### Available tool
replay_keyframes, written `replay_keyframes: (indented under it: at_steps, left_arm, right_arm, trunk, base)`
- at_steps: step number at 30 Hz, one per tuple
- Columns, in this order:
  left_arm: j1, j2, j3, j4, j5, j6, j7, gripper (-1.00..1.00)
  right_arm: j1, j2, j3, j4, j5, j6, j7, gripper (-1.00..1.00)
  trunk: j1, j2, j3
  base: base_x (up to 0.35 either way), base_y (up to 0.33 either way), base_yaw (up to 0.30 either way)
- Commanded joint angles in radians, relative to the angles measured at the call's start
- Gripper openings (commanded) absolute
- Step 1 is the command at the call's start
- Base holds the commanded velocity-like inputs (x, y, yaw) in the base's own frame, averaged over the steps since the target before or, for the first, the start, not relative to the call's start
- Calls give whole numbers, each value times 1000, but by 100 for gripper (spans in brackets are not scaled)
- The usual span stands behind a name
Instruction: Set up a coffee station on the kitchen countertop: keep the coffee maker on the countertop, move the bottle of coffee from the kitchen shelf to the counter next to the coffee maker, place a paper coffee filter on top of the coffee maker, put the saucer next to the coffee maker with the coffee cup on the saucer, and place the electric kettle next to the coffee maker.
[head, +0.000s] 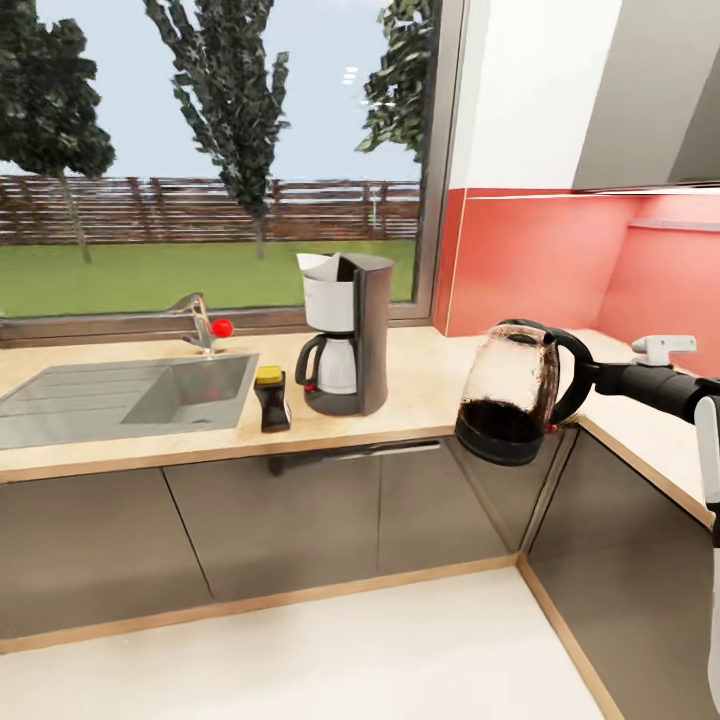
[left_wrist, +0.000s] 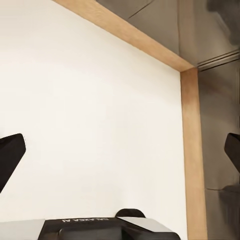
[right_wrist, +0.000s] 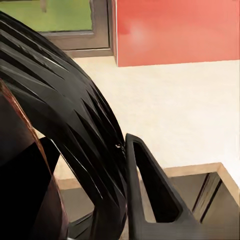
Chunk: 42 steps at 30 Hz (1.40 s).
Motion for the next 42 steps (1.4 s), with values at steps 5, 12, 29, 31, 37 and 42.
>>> replay_keyframes:
  at_steps: [5,12,29,31,37,42]
  left_arm:
    - [-1,0,-8,1,6,-6,-1,100]
    - [-1,0,-8,1,6,-6,-1,100]
    - [-1,0,-8,1,6,-7,-2,100]
    - [-1,0,-8,1,6,-7,-2,100]
    - [-1,0,-8,1,6,-7,-1,100]
    - [-1,0,-8,1,6,-7,-1,100]
  right_arm:
    - [-1,0,-2,-3,-6,6,6,-100]
    - [-1,0,-3,-4,-6,6,6,-100]
    - [-2,0,-3,-25,-5,6,5,-100]
    - [-2,0,-2,-25,-4,6,4,-100]
    - [-2,1,0,-24,-2,5,3,-100]
    - [-2,1,0,-24,0,5,3,-100]
  trunk:
    - [0,-1,-1]
    - [0,-1,-1]
    - [-50,90,40]
    - [-58,104,46]
    - [-81,146,65]
    - [-100,181,80]
  base:
    - [0,0,269]
    - [0,0,257]
    - [0,0,34]
    - [0,0,0]
    - [0,0,0]
    - [0,0,0]
